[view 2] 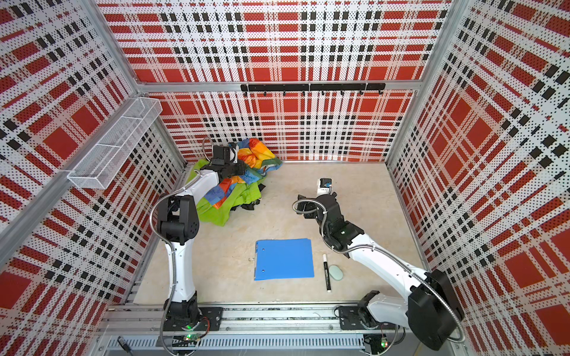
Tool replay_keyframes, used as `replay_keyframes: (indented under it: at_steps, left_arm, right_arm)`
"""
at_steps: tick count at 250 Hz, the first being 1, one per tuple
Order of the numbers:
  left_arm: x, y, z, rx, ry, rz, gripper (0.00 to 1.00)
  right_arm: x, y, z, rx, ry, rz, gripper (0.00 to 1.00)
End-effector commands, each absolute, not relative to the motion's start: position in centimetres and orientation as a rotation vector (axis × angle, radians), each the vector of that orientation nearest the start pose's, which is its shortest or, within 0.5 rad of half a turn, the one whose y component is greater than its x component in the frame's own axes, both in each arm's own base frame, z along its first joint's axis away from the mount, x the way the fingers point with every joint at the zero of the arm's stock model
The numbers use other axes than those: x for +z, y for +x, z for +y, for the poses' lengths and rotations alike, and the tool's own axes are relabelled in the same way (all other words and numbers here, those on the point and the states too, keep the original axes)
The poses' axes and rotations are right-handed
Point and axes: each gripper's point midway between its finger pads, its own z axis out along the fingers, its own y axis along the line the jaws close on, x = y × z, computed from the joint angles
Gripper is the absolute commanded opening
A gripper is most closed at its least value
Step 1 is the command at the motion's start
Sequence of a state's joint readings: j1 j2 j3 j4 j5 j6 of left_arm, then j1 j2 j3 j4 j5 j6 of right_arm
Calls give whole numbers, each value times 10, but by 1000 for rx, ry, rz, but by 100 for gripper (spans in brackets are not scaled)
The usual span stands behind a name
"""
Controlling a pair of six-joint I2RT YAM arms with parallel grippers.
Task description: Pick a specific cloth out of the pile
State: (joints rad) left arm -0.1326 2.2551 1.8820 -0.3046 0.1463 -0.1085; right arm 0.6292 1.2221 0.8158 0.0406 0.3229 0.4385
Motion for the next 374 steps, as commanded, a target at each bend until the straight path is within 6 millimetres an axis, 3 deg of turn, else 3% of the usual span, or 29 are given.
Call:
replay_keyframes:
  at_steps: [1,51,86,108,140,178,198,225,229,255,273,298,316,348,374]
  left_arm:
    - [86,596,-121,-312,145,2399,30]
    - [63,558,-139,-342,166,2440,35]
    - [60,546,-140,-350,187,2436,40]
    - [79,547,-139,-341,189,2398,46]
    - [116,542,-132,-306,165,2343,63]
    - [145,516,-115,-207,111,2324,92]
    - [150,495,-109,-173,79,2343,100]
    - [143,466,-96,-134,19,2395,99]
    - [143,460,-107,-135,46,2400,99]
    - [128,439,-95,-27,20,2445,99]
    - [110,432,-88,-27,-5,2497,99]
    - [94,434,-94,-99,-11,2538,100]
    - [89,439,-93,-74,-12,2544,88]
    - [87,449,-95,-57,-4,2534,58]
    - [98,461,-93,-27,7,2499,29]
  right_arm:
    - [243,353,191,426,48,1906,100]
    - [240,351,192,429,50,1911,100]
    - [239,352,196,439,37,1917,100]
    - [239,350,197,442,32,1919,100]
    - [240,349,196,439,39,1913,100]
    - [240,347,195,440,43,1912,100]
    - [238,348,197,445,37,1915,100]
    - [238,351,203,457,26,1920,100]
    - [237,351,204,459,23,1920,100]
    - [238,353,210,472,12,1920,100]
    - [238,354,213,479,7,1920,100]
    - [239,355,215,482,1,1921,100]
    - [240,354,215,476,1,1920,100]
    - [240,351,208,461,15,1916,100]
    - [237,349,204,446,23,1920,100]
